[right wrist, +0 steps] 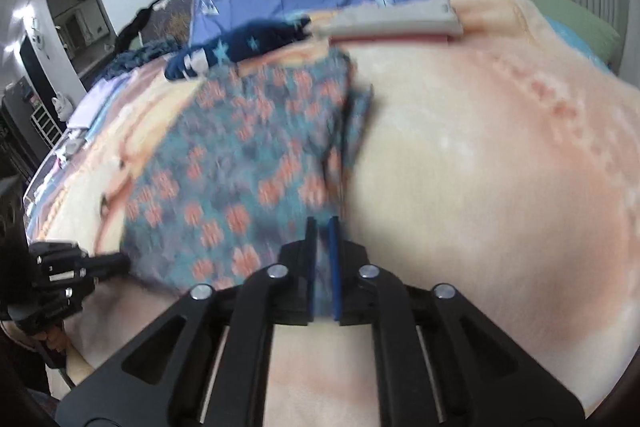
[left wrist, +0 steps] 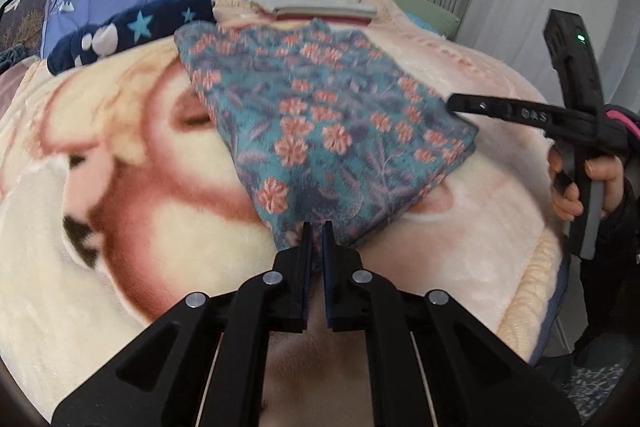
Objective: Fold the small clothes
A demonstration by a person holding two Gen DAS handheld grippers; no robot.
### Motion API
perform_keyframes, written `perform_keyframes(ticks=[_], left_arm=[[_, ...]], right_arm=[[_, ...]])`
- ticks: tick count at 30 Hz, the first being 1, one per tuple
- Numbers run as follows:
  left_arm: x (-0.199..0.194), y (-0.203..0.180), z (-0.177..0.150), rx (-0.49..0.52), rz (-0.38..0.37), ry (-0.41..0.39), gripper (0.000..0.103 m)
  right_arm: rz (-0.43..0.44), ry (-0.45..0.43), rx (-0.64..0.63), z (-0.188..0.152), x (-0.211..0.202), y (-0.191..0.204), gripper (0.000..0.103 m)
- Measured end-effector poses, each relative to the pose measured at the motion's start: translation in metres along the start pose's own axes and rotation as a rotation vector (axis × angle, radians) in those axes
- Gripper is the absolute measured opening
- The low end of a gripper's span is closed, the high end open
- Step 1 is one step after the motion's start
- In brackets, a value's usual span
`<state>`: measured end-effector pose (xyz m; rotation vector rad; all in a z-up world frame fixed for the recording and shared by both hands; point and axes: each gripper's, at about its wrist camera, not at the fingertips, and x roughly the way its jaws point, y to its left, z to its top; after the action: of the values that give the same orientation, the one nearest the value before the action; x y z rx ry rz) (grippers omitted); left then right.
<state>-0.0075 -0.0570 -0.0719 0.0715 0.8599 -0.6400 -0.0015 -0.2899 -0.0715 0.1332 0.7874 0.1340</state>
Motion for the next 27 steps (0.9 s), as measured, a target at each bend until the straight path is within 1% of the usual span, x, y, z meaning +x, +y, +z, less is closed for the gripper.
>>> perform_keyframes(ticks=[2, 3, 5, 6, 7, 8, 9, 10, 11, 12, 14, 15, 19, 22, 23, 25, 26, 27], left_arm=[[-0.013, -0.001, 0.013, 0.014, -0.001, -0.055, 0.007], [-0.017, -0.001, 0.022, 0.017, -0.012, -0.08, 0.007], [-0.015, 0.001, 0.034, 0.019, -0.011, -0.101, 0.008], [-0.009, 0.003, 0.039, 0.019, -0.015, -0.1, 0.017], [0.002, 0.005, 0.042, 0.015, -0.022, -0.082, 0.03], [0.016, 0.008, 0.042, 0.007, -0.01, -0.049, 0.035], [0.029, 0.011, 0.039, 0.004, 0.011, -0.016, 0.035], [0.041, 0.012, 0.034, 0.007, 0.019, 0.0, 0.035], [0.041, 0.01, 0.03, 0.018, 0.016, -0.015, 0.036], [0.04, 0.009, 0.028, 0.03, 0.012, -0.026, 0.038], [0.038, 0.008, 0.027, 0.038, -0.021, -0.028, 0.049], [0.039, 0.009, 0.027, 0.038, -0.041, -0.025, 0.051], [0.041, 0.004, 0.026, 0.063, -0.049, -0.024, 0.059], [0.043, -0.002, 0.025, 0.09, -0.034, -0.025, 0.062], [0.043, -0.003, 0.025, 0.094, -0.03, -0.024, 0.062], [0.042, -0.004, 0.024, 0.095, -0.028, -0.026, 0.062], [0.042, -0.003, 0.023, 0.093, -0.029, -0.027, 0.062], [0.042, -0.003, 0.023, 0.091, -0.031, -0.029, 0.062]], right_arm=[[-0.019, -0.026, -0.037, 0.023, 0.002, 0.003, 0.014], [-0.009, -0.032, -0.051, 0.032, 0.005, 0.004, 0.014], [0.033, -0.033, -0.068, 0.053, 0.019, 0.006, 0.014], [0.06, -0.025, -0.062, 0.063, 0.03, 0.005, 0.014], [0.075, -0.016, -0.053, 0.069, 0.04, 0.004, 0.014], [0.075, 0.002, -0.045, 0.074, 0.056, 0.002, 0.014], [0.042, 0.02, -0.046, 0.075, 0.068, 0.001, 0.014], [-0.027, 0.051, -0.049, 0.073, 0.082, -0.004, 0.016], [-0.084, 0.089, -0.041, 0.066, 0.098, -0.012, 0.021], [-0.068, 0.093, -0.025, 0.062, 0.101, -0.017, 0.021], [-0.029, 0.076, 0.003, 0.06, 0.096, -0.023, 0.021], [-0.026, 0.068, -0.001, 0.064, 0.09, -0.022, 0.021], [-0.018, 0.013, -0.038, 0.084, 0.074, -0.018, 0.021], [0.015, -0.001, -0.058, 0.11, 0.08, -0.012, 0.022], [0.037, 0.003, -0.063, 0.118, 0.086, -0.01, 0.022], [0.098, 0.052, -0.065, 0.134, 0.11, -0.006, 0.022], [0.083, 0.087, -0.076, 0.14, 0.128, -0.005, 0.021], [0.028, 0.105, -0.096, 0.141, 0.141, -0.004, 0.02]])
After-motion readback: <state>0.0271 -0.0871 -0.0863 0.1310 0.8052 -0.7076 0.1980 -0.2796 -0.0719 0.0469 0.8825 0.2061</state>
